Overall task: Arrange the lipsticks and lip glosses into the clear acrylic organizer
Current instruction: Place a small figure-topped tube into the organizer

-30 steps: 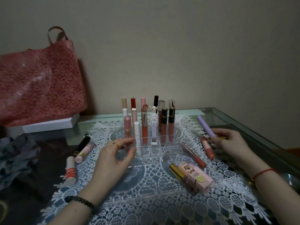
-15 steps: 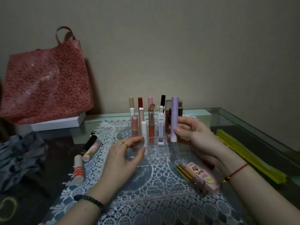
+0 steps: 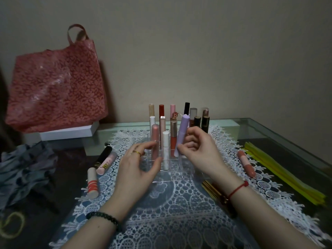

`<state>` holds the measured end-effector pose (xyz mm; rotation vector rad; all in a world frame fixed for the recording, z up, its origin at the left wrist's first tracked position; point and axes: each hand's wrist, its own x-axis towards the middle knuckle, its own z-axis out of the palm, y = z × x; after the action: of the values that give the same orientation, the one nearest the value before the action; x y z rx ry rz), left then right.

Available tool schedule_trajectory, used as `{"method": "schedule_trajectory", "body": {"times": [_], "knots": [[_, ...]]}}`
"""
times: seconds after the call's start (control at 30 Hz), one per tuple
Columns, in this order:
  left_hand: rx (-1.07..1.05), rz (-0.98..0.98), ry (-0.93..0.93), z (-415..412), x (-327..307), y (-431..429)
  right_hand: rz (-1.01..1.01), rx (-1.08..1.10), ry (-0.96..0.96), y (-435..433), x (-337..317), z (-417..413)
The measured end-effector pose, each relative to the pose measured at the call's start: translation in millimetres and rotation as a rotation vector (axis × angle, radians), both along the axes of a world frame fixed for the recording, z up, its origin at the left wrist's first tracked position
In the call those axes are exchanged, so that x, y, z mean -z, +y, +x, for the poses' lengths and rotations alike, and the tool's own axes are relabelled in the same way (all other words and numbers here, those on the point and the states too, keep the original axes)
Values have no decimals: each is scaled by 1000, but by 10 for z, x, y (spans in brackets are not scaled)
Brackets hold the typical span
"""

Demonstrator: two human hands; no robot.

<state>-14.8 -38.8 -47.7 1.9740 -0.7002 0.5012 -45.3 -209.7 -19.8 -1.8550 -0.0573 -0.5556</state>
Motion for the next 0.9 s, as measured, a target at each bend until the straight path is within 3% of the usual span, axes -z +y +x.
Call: {"method": "schedule_trajectory", "body": {"times": [0.23,0.5,0.9], "knots": [[-63,90,55,35,43,3,-141,41,-14,24,71,45],[-58,223,105,69,118,0,-152,27,-8,32,101,52],[-56,237,116,48,125,1,-197,53,-4,29,80,18]]}}
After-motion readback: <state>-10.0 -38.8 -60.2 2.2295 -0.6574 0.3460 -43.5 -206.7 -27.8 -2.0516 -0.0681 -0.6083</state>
